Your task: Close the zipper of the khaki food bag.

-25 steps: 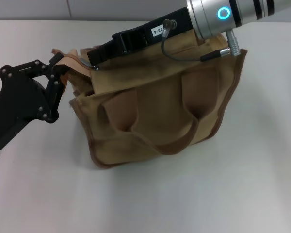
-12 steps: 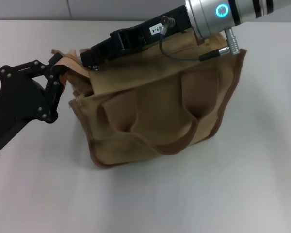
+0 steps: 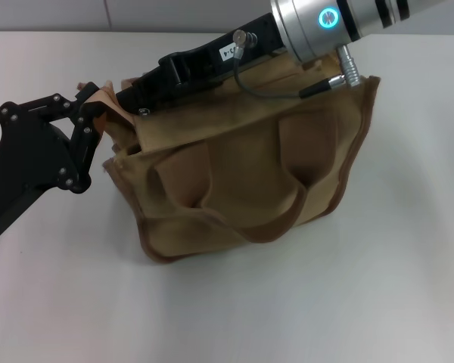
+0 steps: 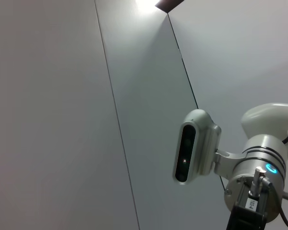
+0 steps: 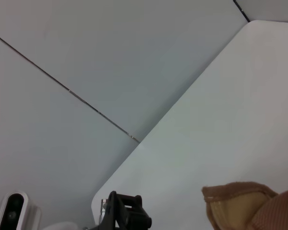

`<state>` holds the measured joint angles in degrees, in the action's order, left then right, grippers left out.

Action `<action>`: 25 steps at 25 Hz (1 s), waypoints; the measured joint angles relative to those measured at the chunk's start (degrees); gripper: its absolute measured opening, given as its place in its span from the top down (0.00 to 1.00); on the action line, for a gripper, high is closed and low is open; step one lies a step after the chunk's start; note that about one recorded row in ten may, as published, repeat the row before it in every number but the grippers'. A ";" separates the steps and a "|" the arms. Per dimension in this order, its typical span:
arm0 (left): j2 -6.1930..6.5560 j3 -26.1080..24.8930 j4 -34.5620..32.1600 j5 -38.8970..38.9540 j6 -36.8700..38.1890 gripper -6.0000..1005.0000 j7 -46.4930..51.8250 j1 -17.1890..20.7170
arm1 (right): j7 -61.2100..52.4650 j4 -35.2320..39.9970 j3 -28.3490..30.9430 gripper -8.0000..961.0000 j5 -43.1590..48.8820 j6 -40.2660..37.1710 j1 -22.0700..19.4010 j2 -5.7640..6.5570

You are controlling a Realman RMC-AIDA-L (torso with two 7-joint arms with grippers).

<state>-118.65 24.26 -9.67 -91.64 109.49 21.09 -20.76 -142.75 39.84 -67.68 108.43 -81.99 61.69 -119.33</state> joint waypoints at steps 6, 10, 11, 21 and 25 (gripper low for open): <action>0.00 0.01 0.01 -0.06 0.49 0.95 0.00 -0.03 | -2.78 -0.20 0.00 0.75 1.40 0.25 0.13 -0.01; 0.00 0.14 0.01 -0.05 0.69 0.95 0.00 -0.20 | -3.54 -0.37 0.05 0.75 0.98 -0.31 0.23 0.00; 0.00 0.16 0.03 -0.05 0.73 0.95 0.00 -0.27 | -3.74 -0.39 0.04 0.75 0.91 -0.41 0.28 -0.01; -0.01 0.33 0.15 0.03 1.37 0.95 0.00 -0.27 | -2.31 0.51 -2.58 0.75 1.72 0.09 0.15 -0.09; 0.00 0.13 0.05 0.10 1.43 0.95 0.00 -0.17 | -0.57 2.23 -2.96 0.80 1.34 0.08 -0.69 -0.17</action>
<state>-118.65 24.39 -9.61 -91.53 110.92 21.09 -20.93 -143.32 42.07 -70.64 109.77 -81.91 61.00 -119.50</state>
